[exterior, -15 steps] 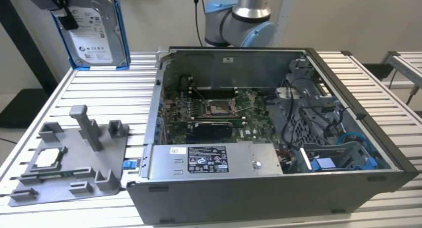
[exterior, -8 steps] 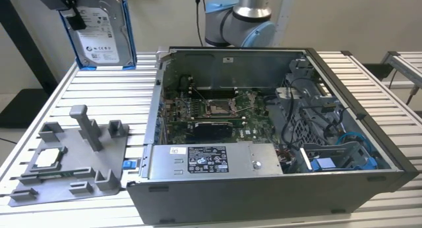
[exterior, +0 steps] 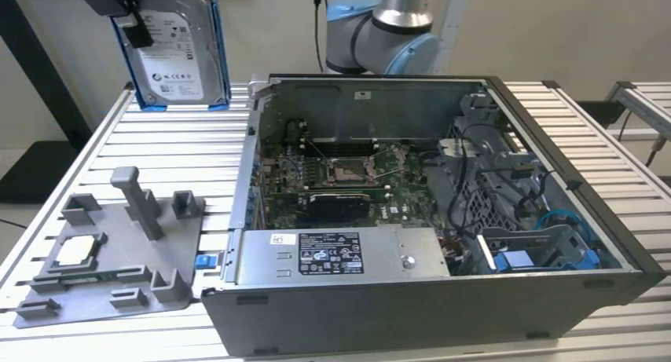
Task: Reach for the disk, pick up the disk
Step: 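Pick up the disk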
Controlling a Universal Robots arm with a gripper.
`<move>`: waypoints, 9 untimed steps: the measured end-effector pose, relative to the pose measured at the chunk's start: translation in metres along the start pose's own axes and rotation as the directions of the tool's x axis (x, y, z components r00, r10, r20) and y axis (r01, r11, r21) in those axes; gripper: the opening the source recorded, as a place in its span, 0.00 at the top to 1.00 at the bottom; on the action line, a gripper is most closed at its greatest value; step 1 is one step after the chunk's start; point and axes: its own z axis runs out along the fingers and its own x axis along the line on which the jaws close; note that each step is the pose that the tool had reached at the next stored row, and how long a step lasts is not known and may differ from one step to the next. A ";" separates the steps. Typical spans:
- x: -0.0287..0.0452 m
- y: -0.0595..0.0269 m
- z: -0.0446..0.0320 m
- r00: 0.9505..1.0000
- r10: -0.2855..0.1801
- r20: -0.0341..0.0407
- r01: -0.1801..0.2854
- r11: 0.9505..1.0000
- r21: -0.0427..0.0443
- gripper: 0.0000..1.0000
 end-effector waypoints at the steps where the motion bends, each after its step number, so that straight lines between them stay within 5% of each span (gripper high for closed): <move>1: 0.0001 -0.0026 0.0004 1.000 0.000 0.000 0.000 1.000 0.000 1.00; 9: 0.0012 -0.0226 0.0034 1.000 0.000 0.000 0.000 1.000 0.000 1.00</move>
